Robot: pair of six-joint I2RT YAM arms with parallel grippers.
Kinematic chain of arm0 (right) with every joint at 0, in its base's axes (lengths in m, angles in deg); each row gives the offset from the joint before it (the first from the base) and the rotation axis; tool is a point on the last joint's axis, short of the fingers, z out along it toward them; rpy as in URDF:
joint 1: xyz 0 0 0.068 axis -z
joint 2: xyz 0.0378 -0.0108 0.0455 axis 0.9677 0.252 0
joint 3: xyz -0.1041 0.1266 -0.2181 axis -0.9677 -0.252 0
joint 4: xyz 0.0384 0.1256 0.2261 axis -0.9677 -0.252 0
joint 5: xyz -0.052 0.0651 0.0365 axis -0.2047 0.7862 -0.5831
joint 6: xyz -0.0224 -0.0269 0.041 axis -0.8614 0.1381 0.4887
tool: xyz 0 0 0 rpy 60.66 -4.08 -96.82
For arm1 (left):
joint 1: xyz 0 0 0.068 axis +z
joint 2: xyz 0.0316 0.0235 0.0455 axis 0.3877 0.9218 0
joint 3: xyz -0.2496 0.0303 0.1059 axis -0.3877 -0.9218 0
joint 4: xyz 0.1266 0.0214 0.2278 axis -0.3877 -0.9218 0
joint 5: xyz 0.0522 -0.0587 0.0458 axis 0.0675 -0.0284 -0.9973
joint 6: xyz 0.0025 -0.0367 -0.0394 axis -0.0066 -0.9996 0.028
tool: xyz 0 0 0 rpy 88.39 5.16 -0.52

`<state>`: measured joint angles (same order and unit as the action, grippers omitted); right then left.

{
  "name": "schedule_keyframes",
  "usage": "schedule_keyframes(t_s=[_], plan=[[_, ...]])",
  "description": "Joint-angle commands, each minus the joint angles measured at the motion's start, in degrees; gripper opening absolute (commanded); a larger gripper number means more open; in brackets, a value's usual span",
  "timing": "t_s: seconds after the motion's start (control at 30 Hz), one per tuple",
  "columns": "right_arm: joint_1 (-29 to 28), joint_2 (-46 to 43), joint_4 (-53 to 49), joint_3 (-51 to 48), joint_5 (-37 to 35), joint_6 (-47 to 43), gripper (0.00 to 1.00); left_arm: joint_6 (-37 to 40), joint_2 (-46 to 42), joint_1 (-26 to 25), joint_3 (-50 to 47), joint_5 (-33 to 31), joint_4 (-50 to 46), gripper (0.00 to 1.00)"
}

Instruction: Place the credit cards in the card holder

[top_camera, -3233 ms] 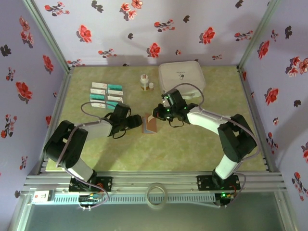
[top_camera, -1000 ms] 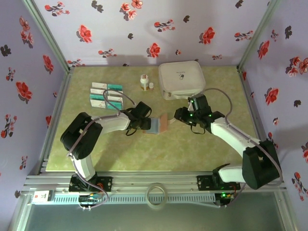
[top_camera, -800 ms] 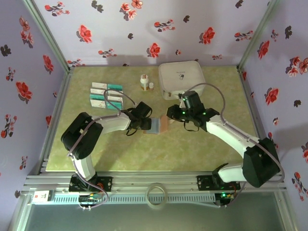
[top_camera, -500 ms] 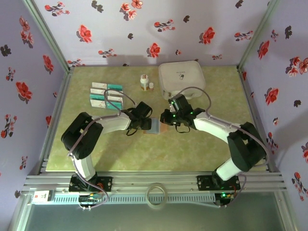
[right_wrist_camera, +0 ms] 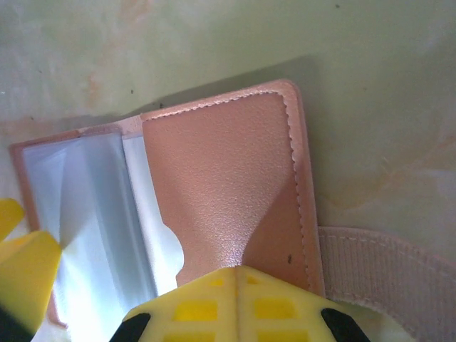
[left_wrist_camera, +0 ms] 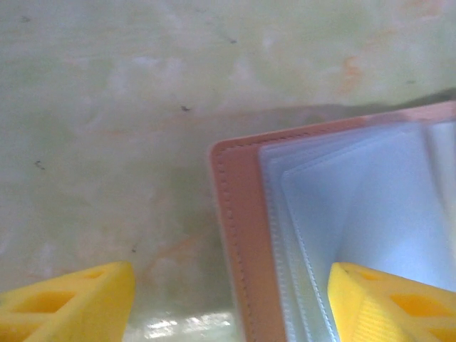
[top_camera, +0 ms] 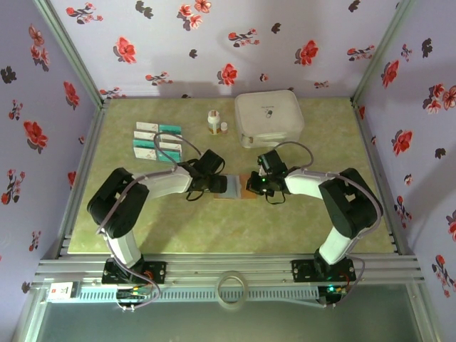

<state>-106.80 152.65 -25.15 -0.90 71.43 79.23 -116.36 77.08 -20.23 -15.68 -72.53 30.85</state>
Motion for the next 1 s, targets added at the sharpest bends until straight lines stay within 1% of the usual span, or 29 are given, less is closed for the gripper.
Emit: schedule_keyframes(t_s=[0.0,0.07,0.23,0.33,0.6,0.7,0.77,0.97], plan=[[0.0,1.8,0.6,-0.5,0.4,-0.5,0.00,-1.0,-3.6,3.0,-1.2,8.4,2.7,0.73],[0.1,2.3,0.4,-0.5,0.1,-0.3,0.00,-2.3,-3.8,5.3,-2.6,13.2,6.2,0.72],[0.5,3.2,0.5,-0.8,-0.1,-0.1,0.00,-5.4,-3.4,9.4,-6.1,19.2,12.8,0.67],[0.6,3.3,0.6,-1.0,0.0,-0.1,0.00,-6.1,-3.1,10.3,-7.4,20.7,14.9,0.63],[0.7,3.8,0.9,-1.2,-0.1,-0.2,0.00,-9.0,-2.9,10.9,-10.7,23.1,21.7,0.57],[0.8,3.9,1.2,-1.3,-0.1,-0.2,0.00,-10.6,-3.2,10.9,-12.3,24.1,25.1,0.51],[0.8,3.9,1.2,-1.4,-0.1,-0.2,0.00,-11.7,-3.4,11.0,-13.1,24.4,27.1,0.48],[0.9,4.1,1.3,-1.6,-0.1,-0.3,0.00,-13.4,-4.5,11.0,-14.5,24.5,30.0,0.44]])
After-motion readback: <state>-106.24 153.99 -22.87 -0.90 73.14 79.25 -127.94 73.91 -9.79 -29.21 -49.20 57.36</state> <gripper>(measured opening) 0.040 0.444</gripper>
